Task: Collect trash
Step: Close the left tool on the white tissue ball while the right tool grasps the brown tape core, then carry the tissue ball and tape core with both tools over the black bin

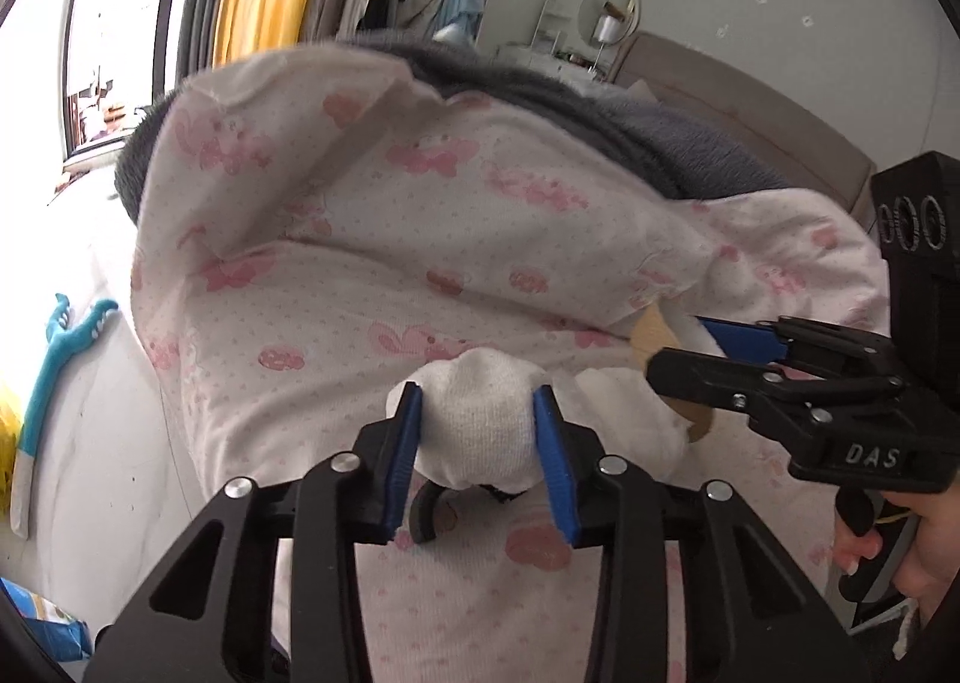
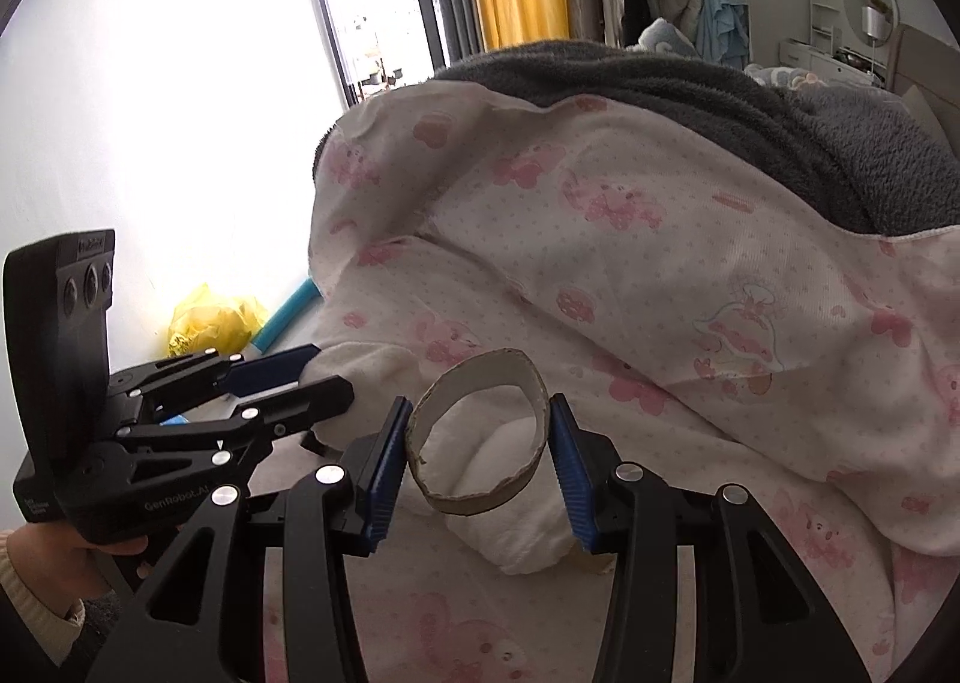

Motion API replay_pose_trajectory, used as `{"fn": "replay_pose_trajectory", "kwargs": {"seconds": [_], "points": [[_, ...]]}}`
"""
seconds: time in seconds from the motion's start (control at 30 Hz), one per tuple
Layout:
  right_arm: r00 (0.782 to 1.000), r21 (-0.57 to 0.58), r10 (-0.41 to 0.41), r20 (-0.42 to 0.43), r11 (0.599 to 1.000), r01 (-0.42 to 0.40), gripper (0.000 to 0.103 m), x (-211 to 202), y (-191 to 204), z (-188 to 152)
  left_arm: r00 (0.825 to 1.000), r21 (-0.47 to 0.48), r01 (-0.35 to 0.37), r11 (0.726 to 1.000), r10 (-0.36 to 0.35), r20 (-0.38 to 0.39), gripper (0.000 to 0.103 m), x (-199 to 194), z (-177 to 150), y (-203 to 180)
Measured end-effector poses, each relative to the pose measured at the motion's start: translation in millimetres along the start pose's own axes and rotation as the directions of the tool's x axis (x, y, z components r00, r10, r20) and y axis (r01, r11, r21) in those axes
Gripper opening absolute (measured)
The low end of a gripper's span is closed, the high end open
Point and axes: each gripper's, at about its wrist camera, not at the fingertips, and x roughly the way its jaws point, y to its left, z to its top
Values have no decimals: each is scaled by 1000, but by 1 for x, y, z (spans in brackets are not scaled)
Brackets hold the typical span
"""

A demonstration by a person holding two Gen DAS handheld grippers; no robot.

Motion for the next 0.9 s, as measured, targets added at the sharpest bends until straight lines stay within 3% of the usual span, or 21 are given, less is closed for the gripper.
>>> {"fn": "replay_pose_trajectory", "kwargs": {"seconds": [0.27, 0.9], "points": [[999, -27, 30, 42, 999, -29, 47, -20, 36, -4, 995, 7, 20, 1000, -21, 97, 37, -50, -4, 4], [998, -77, 63, -18, 995, -65, 47, -13, 93, -38, 999, 8, -7, 1000, 7, -42, 28, -80, -52, 20]]}}
